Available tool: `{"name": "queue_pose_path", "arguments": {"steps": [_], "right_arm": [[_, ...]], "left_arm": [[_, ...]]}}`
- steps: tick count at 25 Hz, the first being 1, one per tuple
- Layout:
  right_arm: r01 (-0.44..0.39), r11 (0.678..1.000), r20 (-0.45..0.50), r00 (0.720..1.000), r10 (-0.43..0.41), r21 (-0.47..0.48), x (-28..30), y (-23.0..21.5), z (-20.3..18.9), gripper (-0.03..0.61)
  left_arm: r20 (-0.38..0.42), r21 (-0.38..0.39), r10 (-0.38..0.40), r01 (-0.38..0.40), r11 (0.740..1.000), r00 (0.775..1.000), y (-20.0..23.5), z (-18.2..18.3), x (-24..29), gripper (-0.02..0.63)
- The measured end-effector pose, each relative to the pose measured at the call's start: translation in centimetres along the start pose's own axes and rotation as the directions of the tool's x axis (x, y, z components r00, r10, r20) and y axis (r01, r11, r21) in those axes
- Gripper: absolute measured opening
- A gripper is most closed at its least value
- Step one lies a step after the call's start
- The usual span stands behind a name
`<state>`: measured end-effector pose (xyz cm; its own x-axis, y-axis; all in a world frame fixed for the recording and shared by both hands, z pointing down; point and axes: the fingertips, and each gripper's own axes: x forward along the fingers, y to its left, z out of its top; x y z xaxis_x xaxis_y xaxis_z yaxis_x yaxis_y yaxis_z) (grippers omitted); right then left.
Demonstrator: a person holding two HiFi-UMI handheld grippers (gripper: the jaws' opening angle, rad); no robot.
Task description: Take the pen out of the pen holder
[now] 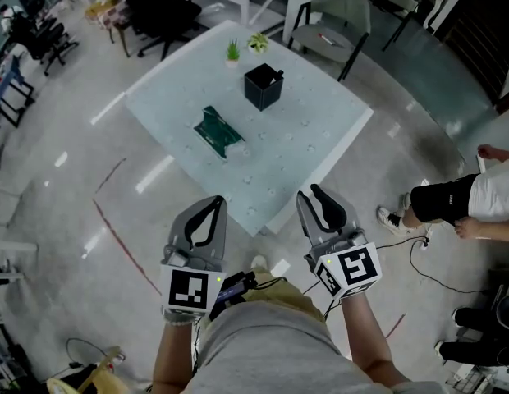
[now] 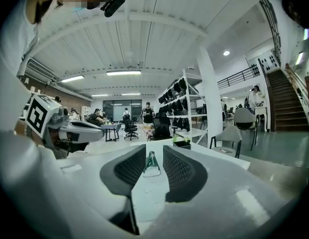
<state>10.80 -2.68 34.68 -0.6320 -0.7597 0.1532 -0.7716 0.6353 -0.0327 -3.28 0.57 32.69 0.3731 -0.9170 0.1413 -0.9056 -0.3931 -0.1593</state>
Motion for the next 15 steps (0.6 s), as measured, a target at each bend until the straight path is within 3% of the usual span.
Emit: {"name": "queue_pose_path", "arguments": {"steps": [15], "right_arm": [[0.021,1.0,0.0,1.0,-0.021,0.012,2.8,-2.7,0.0,0.11]], "left_arm": [[-0.005,0.0,-0.002,0.002,1.0,1.0,1.5,-0.2,3.4,0.014]]}}
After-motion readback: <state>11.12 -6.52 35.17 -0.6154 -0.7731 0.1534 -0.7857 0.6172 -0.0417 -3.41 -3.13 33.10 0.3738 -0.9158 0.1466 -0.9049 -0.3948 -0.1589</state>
